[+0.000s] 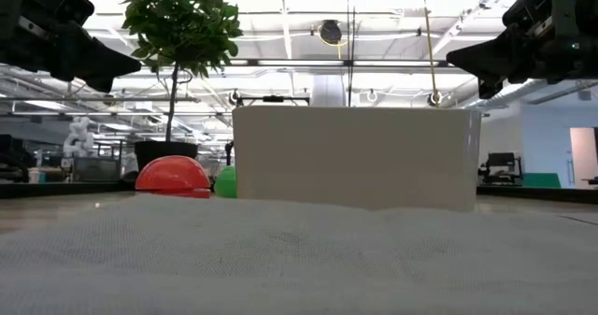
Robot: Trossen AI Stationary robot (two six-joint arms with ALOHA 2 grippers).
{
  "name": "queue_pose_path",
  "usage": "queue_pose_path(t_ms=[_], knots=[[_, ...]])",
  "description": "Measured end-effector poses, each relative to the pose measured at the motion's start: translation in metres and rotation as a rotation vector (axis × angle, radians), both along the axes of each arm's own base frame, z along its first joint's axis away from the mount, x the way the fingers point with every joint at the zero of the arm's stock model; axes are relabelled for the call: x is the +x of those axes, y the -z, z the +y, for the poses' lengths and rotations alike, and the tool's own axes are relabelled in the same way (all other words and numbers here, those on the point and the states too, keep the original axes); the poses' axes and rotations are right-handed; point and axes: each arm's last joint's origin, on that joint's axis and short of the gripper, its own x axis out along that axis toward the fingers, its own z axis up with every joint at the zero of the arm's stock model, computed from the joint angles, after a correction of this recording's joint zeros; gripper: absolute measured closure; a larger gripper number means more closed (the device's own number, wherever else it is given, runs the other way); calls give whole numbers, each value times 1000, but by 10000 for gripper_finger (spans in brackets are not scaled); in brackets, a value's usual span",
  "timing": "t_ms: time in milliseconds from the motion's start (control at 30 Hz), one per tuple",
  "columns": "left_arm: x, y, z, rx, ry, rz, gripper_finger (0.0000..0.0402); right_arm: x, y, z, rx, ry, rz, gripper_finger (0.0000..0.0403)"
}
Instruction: Pick and placing Produce into tupperware
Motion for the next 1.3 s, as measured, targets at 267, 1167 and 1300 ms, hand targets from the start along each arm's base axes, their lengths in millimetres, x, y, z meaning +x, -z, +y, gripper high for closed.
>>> queue_pose_path(t_ms=[267, 1167, 1300], knots=[[0, 0, 0, 0, 0, 0, 380, 0, 0, 0, 0, 1, 0, 403], [0, 0, 1, 334, -2, 29, 380, 0, 0, 0, 0, 0, 0, 403], [0, 0, 3, 387, -52, 38, 380, 0, 0, 0, 0, 0, -2, 403]])
